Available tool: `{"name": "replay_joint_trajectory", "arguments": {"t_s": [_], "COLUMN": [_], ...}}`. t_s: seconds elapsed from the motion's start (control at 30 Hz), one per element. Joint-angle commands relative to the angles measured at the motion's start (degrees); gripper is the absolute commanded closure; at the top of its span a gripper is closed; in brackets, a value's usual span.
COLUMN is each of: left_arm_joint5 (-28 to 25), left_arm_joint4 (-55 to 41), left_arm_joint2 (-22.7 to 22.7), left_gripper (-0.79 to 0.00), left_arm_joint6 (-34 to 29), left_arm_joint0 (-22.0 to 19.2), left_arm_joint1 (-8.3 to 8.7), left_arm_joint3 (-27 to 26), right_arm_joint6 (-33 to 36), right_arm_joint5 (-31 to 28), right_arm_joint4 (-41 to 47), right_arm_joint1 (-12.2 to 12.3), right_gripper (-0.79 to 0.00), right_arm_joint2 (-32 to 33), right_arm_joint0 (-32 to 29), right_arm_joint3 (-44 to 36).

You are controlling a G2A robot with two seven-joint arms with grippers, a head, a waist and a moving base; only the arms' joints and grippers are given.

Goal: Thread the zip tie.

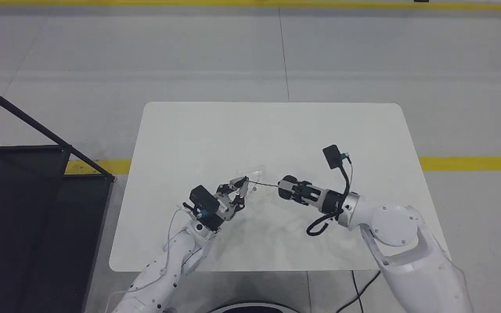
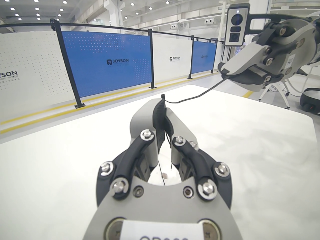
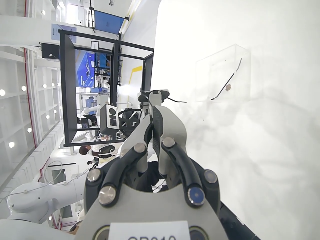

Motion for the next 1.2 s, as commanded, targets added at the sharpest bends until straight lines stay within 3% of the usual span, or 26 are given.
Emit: {"name": "replay_joint_trajectory", "arguments": {"t_s": [0.0,1.17], "left_arm_joint5": [0.0,0.4], "left_arm_joint4": [-0.2,0.4], "left_arm_joint2": [-0.1,-0.2], "left_gripper": [0.0,0.0], "left_arm_joint6": [0.1,0.3], "left_arm_joint0": [0.0,0.0], "left_arm_joint1": [-0.09,-0.65], "left_arm_joint3": [0.1,0.4], "right_arm_joint6": [0.0,0.3], "right_arm_joint5": [-0.1,3.9], "right_arm_joint4": [0.0,-0.8], "right_arm_joint1": [0.0,0.0], "right_gripper": [0.0,0.0], "right_arm_joint2": [0.1,-1.0], "right_arm_joint0": [-0.2,2.0], "right_arm_joint3": [-0.1,1.4]}}
